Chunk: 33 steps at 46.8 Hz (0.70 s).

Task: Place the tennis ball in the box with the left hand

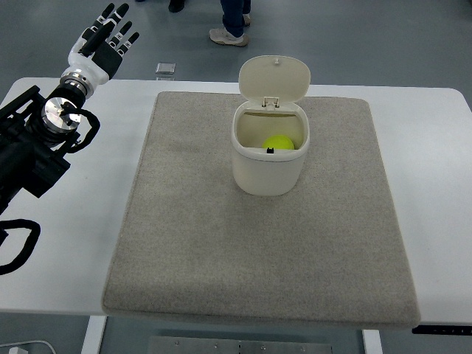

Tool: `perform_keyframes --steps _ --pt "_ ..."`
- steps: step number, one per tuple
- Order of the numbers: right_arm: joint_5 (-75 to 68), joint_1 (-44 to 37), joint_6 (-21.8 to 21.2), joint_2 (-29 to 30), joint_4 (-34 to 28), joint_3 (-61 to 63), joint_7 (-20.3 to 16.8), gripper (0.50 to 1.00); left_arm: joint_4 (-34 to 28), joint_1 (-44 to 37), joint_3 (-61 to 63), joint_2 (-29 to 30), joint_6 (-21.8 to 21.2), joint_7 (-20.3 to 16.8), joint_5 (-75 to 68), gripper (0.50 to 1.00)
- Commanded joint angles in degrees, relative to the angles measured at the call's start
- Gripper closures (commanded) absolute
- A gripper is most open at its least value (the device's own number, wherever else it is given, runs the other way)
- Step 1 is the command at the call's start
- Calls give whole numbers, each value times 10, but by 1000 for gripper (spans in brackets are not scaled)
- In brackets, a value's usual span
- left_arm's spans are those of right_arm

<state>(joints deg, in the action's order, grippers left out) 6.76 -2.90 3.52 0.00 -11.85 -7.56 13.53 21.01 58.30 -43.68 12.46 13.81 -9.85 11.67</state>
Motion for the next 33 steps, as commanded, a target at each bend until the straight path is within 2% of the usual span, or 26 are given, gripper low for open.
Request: perform_keyframes --steps 1,33 --pt "0 0 0 0 0 0 0 562 0 1 0 0 0 0 0 527" --pt "-1 0 0 0 1 0 0 562 2 -2 0 3 0 0 1 510"
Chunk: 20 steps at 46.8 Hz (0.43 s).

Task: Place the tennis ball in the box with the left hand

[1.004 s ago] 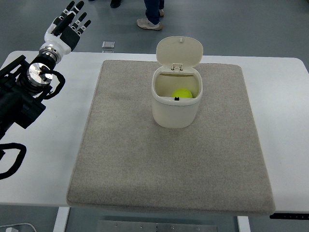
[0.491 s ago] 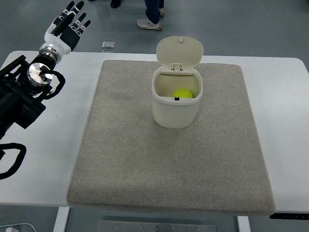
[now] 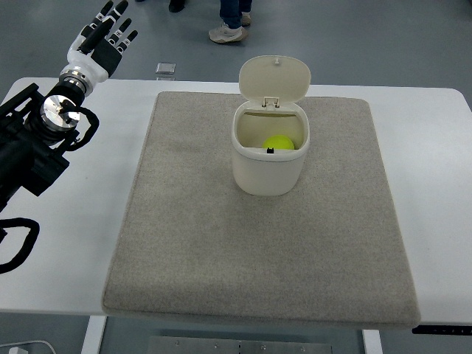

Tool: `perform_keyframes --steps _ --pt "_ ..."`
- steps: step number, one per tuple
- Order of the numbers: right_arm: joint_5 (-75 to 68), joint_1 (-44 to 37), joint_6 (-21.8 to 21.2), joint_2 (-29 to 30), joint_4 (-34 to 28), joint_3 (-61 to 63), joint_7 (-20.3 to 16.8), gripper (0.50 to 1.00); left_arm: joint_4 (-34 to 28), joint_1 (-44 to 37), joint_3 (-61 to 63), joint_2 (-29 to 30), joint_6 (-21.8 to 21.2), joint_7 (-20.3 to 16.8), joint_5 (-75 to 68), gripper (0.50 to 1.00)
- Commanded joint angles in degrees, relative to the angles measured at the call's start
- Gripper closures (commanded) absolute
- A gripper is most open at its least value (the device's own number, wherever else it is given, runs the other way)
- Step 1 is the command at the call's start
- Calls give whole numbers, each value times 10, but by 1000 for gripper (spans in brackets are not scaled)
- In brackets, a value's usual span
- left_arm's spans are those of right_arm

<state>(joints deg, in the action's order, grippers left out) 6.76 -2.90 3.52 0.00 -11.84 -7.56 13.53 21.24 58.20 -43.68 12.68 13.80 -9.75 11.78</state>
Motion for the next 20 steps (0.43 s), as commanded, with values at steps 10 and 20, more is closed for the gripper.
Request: perform_keyframes --steps 10,20 --pt "3 1 -7 0 -12 -3 0 562 -1 -2 -1 -2 0 0 0 510" --pt "0 4 -4 0 -12 -2 0 562 -1 4 -2 -2 -2 0 1 510"
